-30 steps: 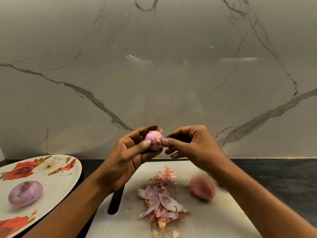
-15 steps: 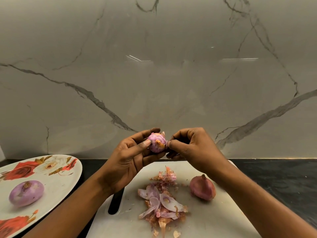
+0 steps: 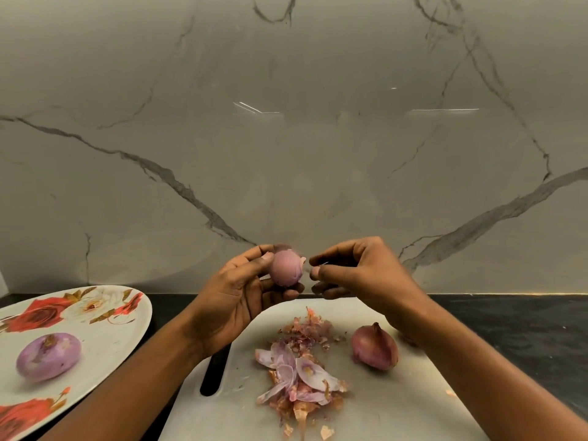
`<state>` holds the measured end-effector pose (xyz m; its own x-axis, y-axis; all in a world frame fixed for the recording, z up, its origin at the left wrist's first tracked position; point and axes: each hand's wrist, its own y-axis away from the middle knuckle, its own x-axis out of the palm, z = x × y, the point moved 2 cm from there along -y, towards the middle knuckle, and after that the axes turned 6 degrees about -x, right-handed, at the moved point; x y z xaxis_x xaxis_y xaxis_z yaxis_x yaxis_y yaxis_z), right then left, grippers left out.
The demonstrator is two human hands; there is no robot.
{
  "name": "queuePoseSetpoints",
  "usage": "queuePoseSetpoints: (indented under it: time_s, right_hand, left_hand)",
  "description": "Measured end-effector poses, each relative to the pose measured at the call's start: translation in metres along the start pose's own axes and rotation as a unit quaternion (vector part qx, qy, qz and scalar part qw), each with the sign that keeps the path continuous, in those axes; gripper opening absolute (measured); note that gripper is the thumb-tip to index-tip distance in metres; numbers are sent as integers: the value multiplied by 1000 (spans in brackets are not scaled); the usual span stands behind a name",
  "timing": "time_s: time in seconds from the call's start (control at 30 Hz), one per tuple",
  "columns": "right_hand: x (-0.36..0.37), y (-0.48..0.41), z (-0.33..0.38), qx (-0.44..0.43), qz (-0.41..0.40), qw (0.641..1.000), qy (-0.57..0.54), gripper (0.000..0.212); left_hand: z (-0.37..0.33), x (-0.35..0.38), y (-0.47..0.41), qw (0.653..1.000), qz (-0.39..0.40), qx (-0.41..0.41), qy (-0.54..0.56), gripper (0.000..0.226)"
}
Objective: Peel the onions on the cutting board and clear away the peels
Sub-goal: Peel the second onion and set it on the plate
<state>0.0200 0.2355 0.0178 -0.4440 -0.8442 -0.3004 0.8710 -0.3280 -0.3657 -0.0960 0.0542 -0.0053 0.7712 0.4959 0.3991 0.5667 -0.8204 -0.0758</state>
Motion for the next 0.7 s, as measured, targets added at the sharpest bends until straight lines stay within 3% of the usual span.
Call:
queuePoseSetpoints:
  time_s: [0.17, 0.5, 0.7]
  right_hand:
    - [7, 2, -1, 3, 43, 999, -7, 34]
    - [5, 1, 0, -38, 62, 997, 34, 22]
    - [5, 2, 2, -45, 55, 996, 47, 27]
  left_hand:
    - [3, 2, 0, 998, -10, 3, -60, 39]
    - [2, 4, 2, 996, 1, 5, -88, 40]
    - [1, 5, 2, 996, 1, 10, -86, 41]
